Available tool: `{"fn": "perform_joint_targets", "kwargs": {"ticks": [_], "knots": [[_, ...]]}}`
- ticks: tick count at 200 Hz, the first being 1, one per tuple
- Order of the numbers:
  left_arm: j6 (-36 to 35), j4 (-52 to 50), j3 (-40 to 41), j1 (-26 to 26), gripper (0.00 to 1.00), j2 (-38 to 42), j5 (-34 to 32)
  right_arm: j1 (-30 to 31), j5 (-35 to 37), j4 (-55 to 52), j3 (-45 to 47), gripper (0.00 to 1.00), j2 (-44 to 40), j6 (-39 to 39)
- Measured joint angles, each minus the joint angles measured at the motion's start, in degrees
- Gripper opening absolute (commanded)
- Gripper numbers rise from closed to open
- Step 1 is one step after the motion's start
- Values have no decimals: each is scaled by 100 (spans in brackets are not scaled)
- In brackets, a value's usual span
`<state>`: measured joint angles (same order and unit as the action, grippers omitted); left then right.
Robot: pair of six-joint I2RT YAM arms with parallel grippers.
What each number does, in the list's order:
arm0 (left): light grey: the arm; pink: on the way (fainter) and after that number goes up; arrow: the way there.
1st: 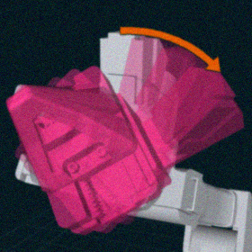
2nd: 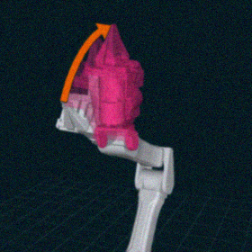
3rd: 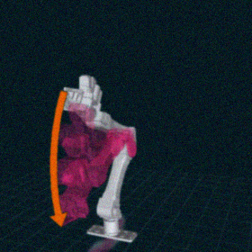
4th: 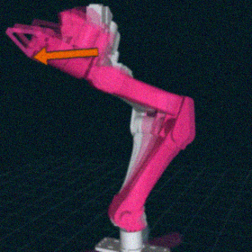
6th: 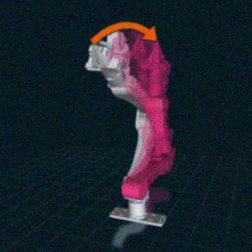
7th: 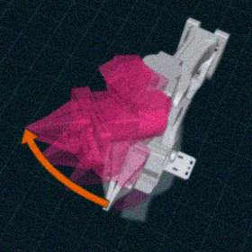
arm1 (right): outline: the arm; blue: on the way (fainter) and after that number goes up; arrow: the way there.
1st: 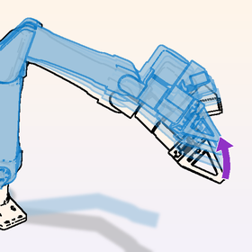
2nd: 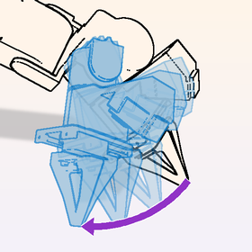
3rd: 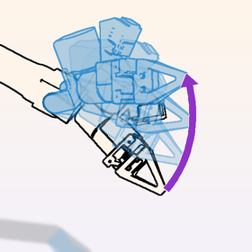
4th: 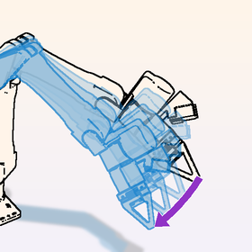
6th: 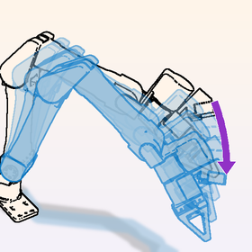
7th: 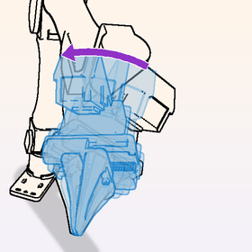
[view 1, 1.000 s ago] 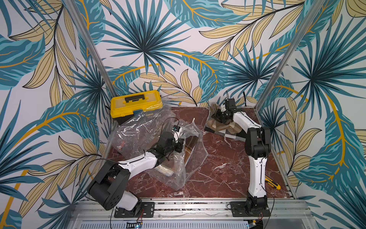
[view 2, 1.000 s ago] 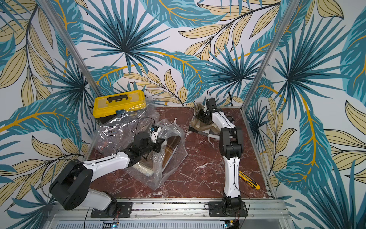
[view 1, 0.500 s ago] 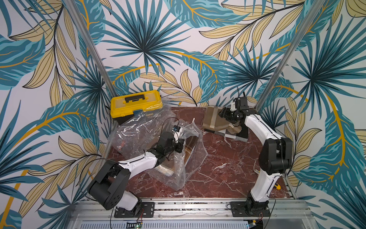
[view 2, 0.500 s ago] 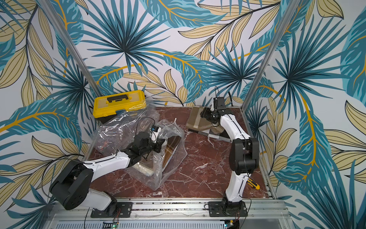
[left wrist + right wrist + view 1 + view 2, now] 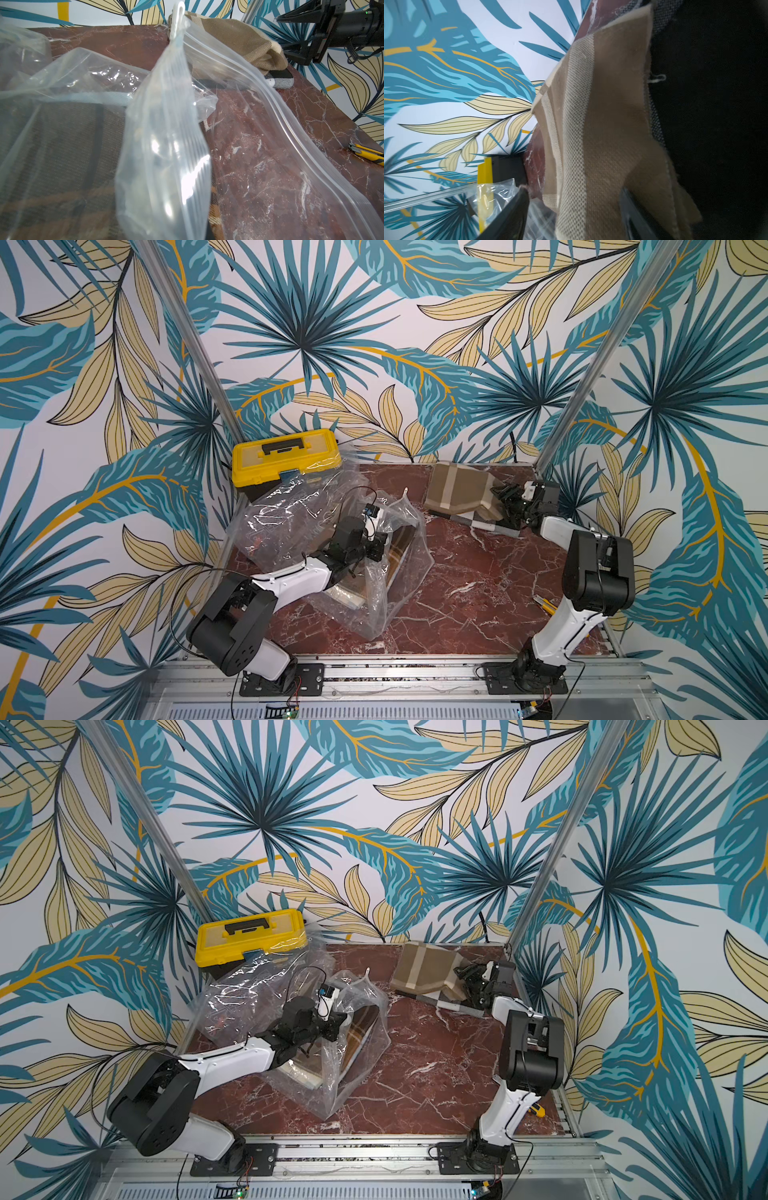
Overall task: Take the blanket out of the vacuum bag
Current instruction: Place the blanket at the corner of the board.
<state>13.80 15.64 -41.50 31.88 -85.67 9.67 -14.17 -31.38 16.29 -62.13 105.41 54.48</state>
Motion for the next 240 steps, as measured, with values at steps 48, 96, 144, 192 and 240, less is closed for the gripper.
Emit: {"fn": "perform_joint_targets", "kwargs": {"ticks": [48, 96, 144, 192, 240], "knots": [[-4, -68, -44, 0, 0, -7, 9, -151, -256, 315, 286, 69, -52, 210], [-2, -114, -192, 2, 0, -190, 116, -151, -256, -597, 645, 69, -946, -184], [-2, -146, -282, 57, 0, -280, 162, -151, -282, -761, 1143, 69, -1248, -267], [-4, -155, -282, 76, 0, -297, 170, -155, -339, -120, 1390, 70, -772, -66], [-9, -179, -282, 76, 0, -297, 166, -286, -391, 1047, 1292, 65, 2, 398]]}}
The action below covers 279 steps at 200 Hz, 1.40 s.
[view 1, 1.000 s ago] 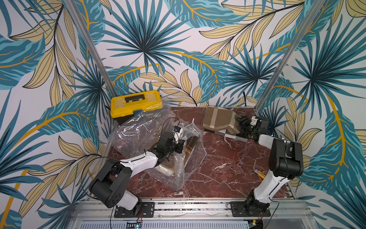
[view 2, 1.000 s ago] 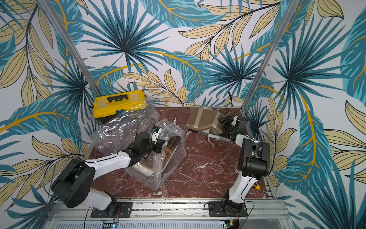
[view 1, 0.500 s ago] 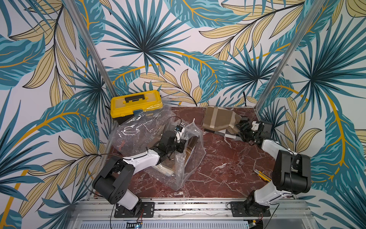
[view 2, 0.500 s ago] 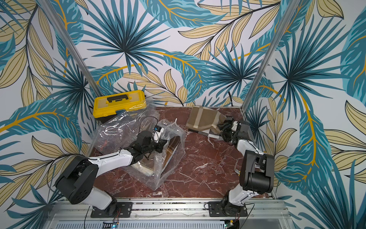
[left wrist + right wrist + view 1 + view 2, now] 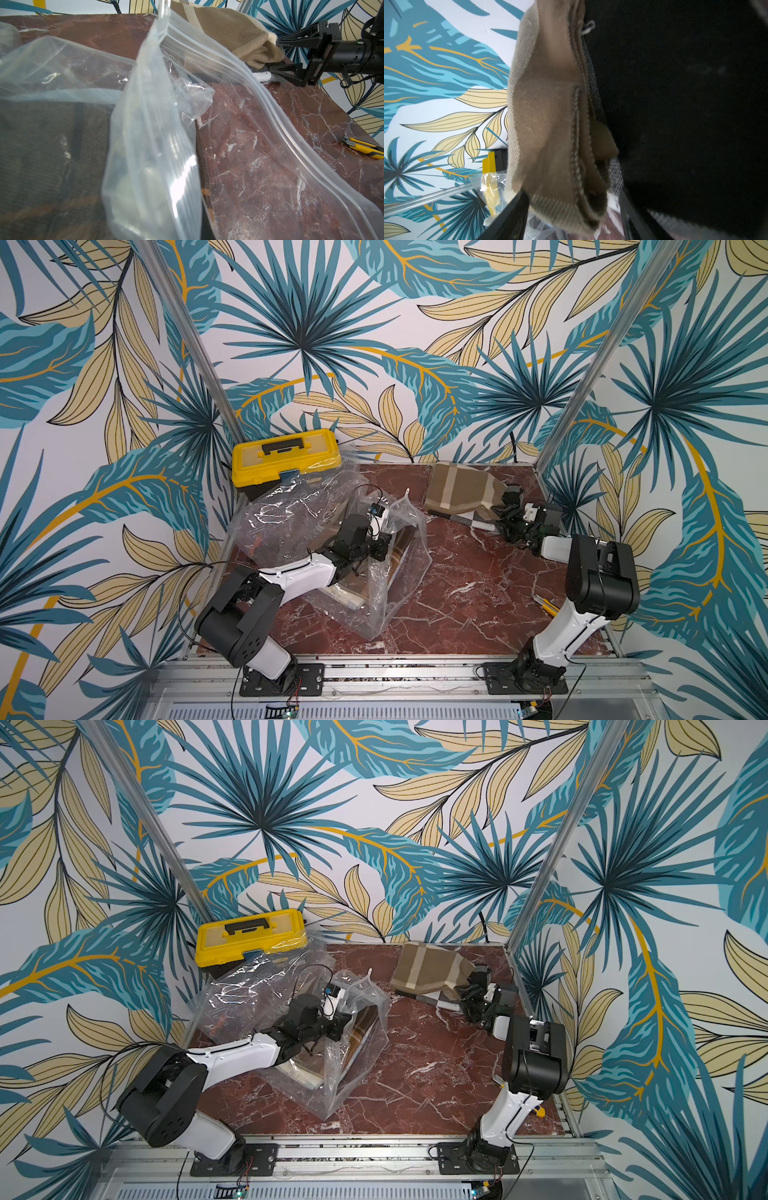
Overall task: Take the blanket out of the vacuum bag
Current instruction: Place the blanket at the corner of the board.
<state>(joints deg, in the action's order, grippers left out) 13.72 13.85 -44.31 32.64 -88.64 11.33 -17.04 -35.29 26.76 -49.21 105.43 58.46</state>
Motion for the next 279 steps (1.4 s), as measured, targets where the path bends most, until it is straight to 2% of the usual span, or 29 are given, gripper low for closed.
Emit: {"fn": "perform_joint_targets", "kwargs": {"ticks": [9, 18, 26, 45, 67, 92, 121, 139, 176, 221, 253, 279], "knots": [[-2, -2, 0, 0, 0, 0, 0, -22, -26, 103, -61, 59, 118, 74], [0, -2, 0, 2, 0, 0, 2, -33, -81, 192, -151, 48, 232, 122], [0, -2, 0, 2, 0, 0, 0, -37, -109, 238, -223, 42, 286, 184], [0, -2, 0, 2, 0, -2, 2, -42, -214, 260, -367, 40, 304, 197], [0, 4, 0, 7, 0, -39, 2, -42, -291, 125, -588, 27, 302, 118], [2, 20, 0, 7, 0, -103, 2, -44, -297, -525, -879, 14, 243, -302], [4, 48, 0, 7, 0, -105, 4, -44, -157, -1862, -1585, 4, 146, -1088], [17, 59, 2, 7, 0, -105, 4, -42, 90, -2857, -2253, 0, 116, -1875], [66, 142, 11, 17, 0, -131, 7, -20, 610, -4251, -3195, 0, -26, -3230], [87, 199, 11, 20, 0, -247, 7, 317, 767, -4924, -3637, 0, 11, -4341], [90, 214, 11, 20, 0, -249, 7, 901, 1569, -5235, -3812, 0, 68, -4992], [85, 219, 11, 20, 0, -271, 7, 1001, 2365, -5331, -3604, 0, 72, -5239]]}}
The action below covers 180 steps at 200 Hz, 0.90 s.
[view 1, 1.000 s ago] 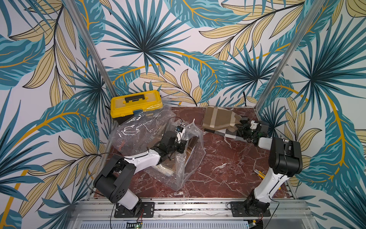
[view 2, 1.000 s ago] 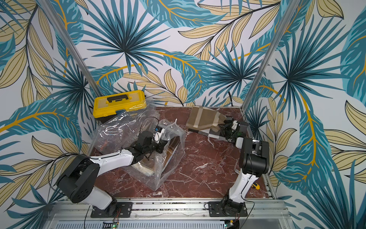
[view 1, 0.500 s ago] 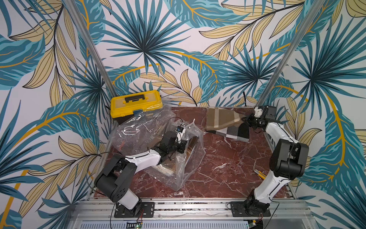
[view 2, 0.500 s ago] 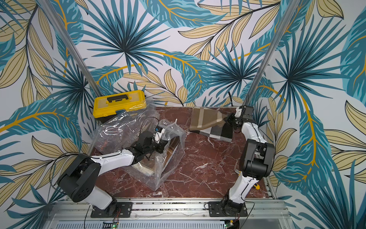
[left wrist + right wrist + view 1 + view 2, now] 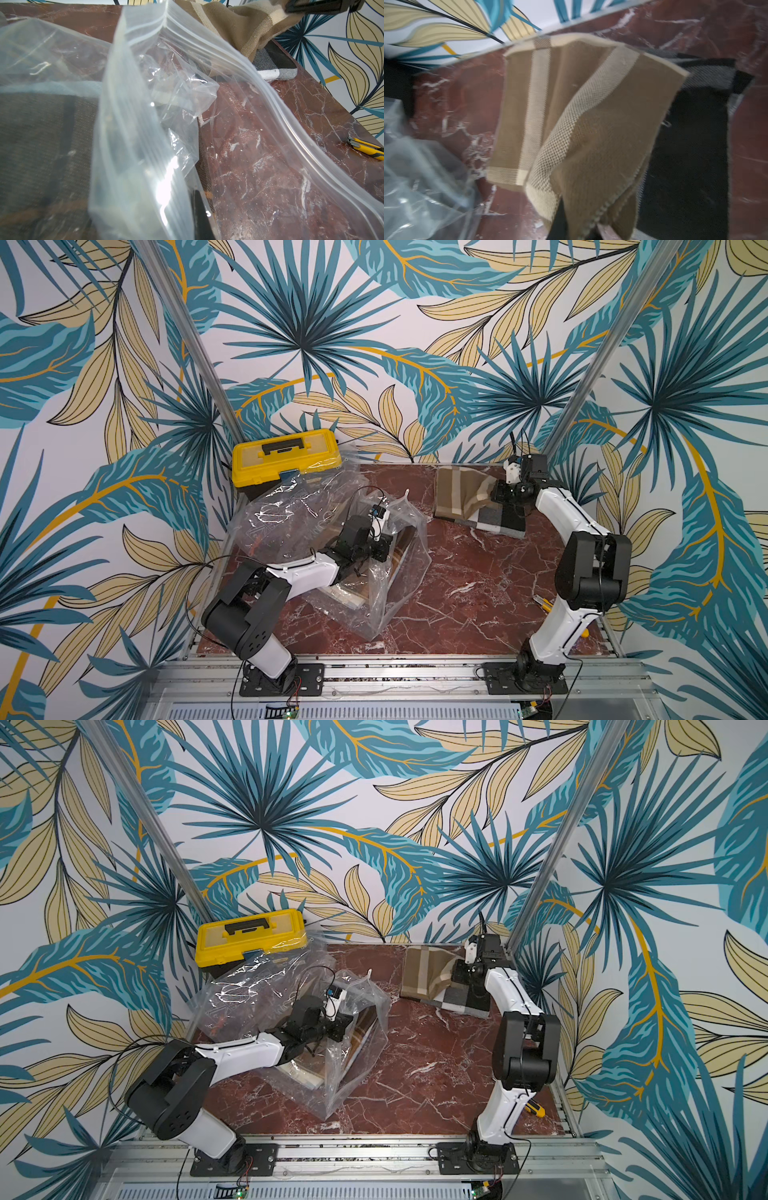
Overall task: Take the blanket out of the vacuum bag
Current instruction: Place the blanket at the corner of the board.
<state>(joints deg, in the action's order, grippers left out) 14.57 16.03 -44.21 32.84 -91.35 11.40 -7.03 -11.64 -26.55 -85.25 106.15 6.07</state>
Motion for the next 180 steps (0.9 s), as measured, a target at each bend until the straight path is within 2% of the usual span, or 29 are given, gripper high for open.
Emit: {"fn": "perform_joint_targets", "kwargs": {"ticks": [46, 81, 104, 137, 180], "knots": [[-2, -17, -48, 2, 0, -68, 4, -72, 1139, -472, -636, 0, 236, -332], [-2, -39, -72, 2, 0, -94, 0, -63, 1233, -721, -1515, 0, 470, -531], [0, -42, -72, 2, 0, -94, 2, 7, 1300, -726, -1746, 0, 538, -789], [2, -37, -76, 2, 0, -131, 7, 146, 1596, -662, -1508, 0, 531, -1008], [-9, -59, -151, 2, 0, -262, 70, 76, 2455, -678, -212, 0, 520, -562]]}}
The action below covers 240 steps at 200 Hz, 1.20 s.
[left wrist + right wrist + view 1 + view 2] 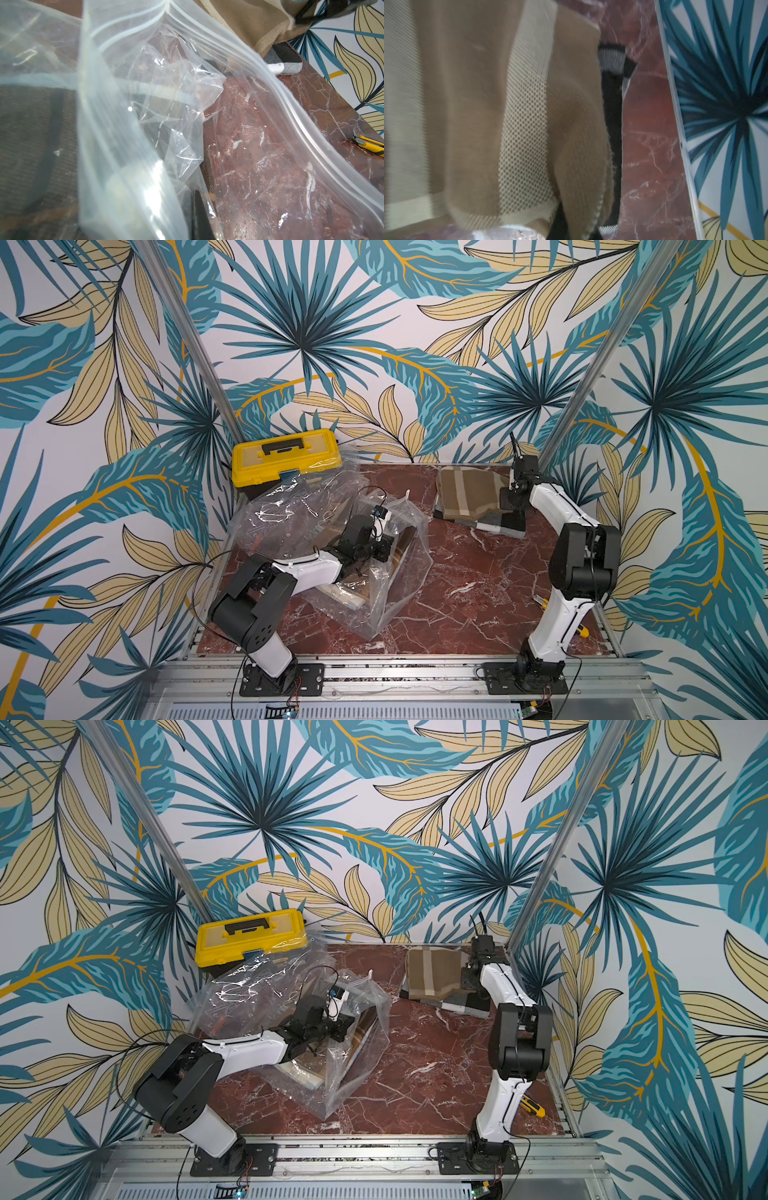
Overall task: Take the blanket out of the vacuum bag
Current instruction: Place the blanket at the corner of the board.
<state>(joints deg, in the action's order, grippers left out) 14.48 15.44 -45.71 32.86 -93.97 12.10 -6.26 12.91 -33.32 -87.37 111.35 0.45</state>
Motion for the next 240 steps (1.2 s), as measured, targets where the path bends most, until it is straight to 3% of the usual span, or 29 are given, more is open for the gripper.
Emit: {"fn": "perform_joint_targets", "kwargs": {"ticks": [36, 41, 49, 66, 79, 91, 122, 148, 197, 240], "knots": [[-46, -92, -68, 7, 0, -20, 63, -114, 579, -74, 708, 0, -26, 476], [-55, -92, -70, 4, 0, -20, 66, -129, 656, -103, 752, 4, -42, 529], [-55, -92, -68, 4, 0, -20, 76, -155, 787, -146, 793, 15, -72, 608], [-52, -87, -68, 4, 0, -20, 96, -195, 1064, -227, 828, 56, -179, 778], [-52, -81, -68, 7, 0, -22, 103, -219, 1211, -278, 890, 76, -356, 837], [-50, -79, -68, 7, 0, -24, 107, -219, 1279, -310, 955, 86, -608, 874], [-26, -2, -68, 7, 0, -107, 142, 13, 1150, -319, 940, 88, -1386, 833], [15, 81, -68, 9, 0, -199, 197, 439, 516, -267, 693, 88, -1600, 791], [55, -66, -162, 11, 0, -225, 120, 1648, -234, -225, 461, 87, -492, 660], [46, -245, -212, 9, 0, -223, 37, 1788, -468, -116, 516, 87, 72, 688]]}}
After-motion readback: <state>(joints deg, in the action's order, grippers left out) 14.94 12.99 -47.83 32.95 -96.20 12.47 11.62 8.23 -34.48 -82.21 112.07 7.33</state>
